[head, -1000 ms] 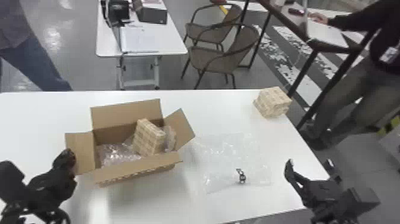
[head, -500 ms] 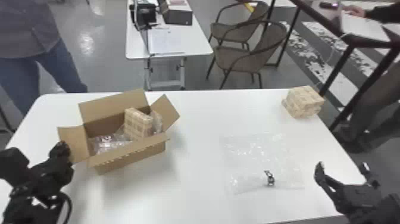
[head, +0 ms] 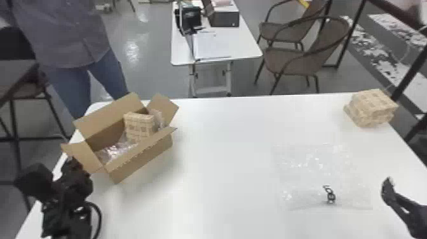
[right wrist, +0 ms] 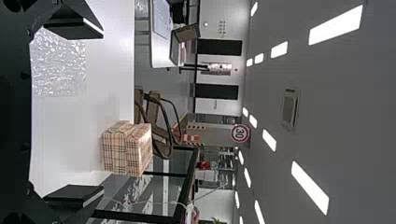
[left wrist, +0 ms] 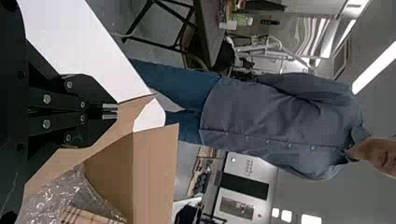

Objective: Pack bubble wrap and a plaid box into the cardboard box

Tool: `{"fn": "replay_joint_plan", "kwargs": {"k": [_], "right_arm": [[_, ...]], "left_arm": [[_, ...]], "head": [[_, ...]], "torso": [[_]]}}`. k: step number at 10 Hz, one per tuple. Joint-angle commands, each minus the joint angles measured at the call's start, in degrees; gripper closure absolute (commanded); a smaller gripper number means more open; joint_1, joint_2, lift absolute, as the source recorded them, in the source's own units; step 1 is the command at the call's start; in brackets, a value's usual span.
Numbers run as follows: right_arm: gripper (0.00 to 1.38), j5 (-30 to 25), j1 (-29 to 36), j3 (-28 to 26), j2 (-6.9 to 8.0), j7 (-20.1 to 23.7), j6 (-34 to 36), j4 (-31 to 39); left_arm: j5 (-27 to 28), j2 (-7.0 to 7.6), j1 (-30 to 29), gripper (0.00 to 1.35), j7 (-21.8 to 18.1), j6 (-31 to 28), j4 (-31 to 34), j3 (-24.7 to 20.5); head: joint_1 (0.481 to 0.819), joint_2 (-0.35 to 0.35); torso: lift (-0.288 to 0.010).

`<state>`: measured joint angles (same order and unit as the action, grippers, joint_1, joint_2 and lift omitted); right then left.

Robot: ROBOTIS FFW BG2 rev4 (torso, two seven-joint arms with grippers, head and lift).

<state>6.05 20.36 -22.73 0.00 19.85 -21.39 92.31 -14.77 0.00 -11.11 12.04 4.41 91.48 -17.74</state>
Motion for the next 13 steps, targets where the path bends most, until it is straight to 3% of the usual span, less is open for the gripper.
{"fn": "replay_joint_plan", "kwargs": {"k": [1, 4, 8, 10, 11, 12, 13], "right_arm": [[0.12, 0.01, -0.49, 0.05, 0.05, 0.54, 0.30, -0.20], [0.12, 0.19, -0.85, 0.05, 0.05, 1.16, 0.74, -0.38], [0.12, 0.45, -1.46, 0.05, 0.05, 2.13, 1.09, -0.90], [0.12, 0.45, -1.55, 0.05, 0.05, 2.30, 1.26, -0.99], [0.12, 0.45, -1.64, 0.05, 0.05, 2.39, 1.26, -0.99], [0.12, 0.45, -1.81, 0.05, 0.05, 2.48, 1.26, -0.99], [0.12, 0.45, -2.08, 0.05, 0.05, 2.74, 1.26, -1.08]], "left_arm": [[-0.17, -0.15, -0.75, 1.21, 3.87, 2.62, 0.01, -0.10], [-0.52, -0.15, -1.99, 1.21, 13.45, 7.19, 0.01, 0.51], [-0.17, -0.15, -3.83, 1.21, 28.30, 11.76, 0.10, 8.33], [-0.61, -0.15, -3.66, 1.14, 30.94, 13.78, -1.04, 9.74], [-1.40, -0.15, -3.39, 0.93, 31.20, 15.19, -1.83, 10.09], [-1.75, -0.15, -3.30, 0.56, 31.20, 15.98, -2.10, 10.27], [-1.49, -0.15, -3.57, 0.31, 31.20, 18.00, -2.62, 10.62]], "head": [[0.695, 0.080], [0.695, 0.130], [0.695, 0.137], [0.695, 0.117], [0.695, 0.110], [0.695, 0.107], [0.695, 0.107]], "torso": [[-0.073], [-0.073], [-0.073], [-0.073], [-0.073], [-0.073], [-0.073]]}}
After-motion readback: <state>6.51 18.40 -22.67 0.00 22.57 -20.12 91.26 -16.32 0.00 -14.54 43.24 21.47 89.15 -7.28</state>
